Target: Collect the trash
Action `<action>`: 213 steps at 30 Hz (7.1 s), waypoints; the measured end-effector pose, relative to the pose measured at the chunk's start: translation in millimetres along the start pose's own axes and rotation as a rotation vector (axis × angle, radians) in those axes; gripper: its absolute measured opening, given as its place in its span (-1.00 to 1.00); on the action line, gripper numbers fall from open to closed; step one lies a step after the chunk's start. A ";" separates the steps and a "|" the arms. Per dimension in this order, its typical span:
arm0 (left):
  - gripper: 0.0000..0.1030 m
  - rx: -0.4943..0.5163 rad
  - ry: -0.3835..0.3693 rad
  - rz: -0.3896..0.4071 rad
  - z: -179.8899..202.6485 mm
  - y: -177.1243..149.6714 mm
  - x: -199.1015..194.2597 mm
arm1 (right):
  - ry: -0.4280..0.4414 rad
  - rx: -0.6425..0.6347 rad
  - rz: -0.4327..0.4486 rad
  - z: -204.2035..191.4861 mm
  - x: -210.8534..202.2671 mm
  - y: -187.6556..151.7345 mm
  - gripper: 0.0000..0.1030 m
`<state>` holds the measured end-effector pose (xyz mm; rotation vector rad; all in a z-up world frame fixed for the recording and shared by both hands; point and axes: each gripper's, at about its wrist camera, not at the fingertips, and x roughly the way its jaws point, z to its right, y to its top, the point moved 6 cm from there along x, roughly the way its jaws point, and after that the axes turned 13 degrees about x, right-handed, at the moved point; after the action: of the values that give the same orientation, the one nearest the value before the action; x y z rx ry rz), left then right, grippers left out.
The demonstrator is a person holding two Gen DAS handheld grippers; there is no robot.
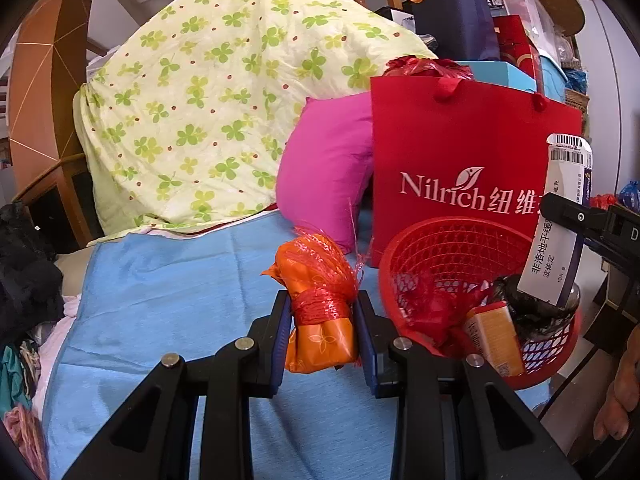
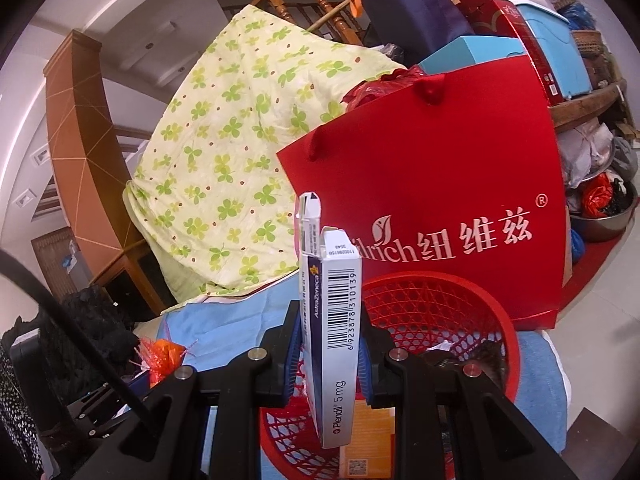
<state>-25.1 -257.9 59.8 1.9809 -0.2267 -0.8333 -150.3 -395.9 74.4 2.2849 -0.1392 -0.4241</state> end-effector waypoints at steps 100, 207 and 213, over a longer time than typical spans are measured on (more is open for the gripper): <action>-0.33 0.010 -0.353 0.004 70.5 38.0 57.9 | -0.119 0.028 0.024 27.3 10.8 14.3 -0.46; 0.87 0.015 0.192 0.061 -45.9 21.9 -199.6 | -0.088 -0.222 0.089 -98.8 -190.9 -15.1 0.48; 0.87 0.013 0.198 0.034 -44.5 21.9 -207.1 | -0.100 -0.231 0.075 -96.7 -204.8 -17.7 0.49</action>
<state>-148.6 -141.3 188.2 2.0503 -0.1499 -0.6110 -309.6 -269.2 175.4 2.0264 -0.2141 -0.4891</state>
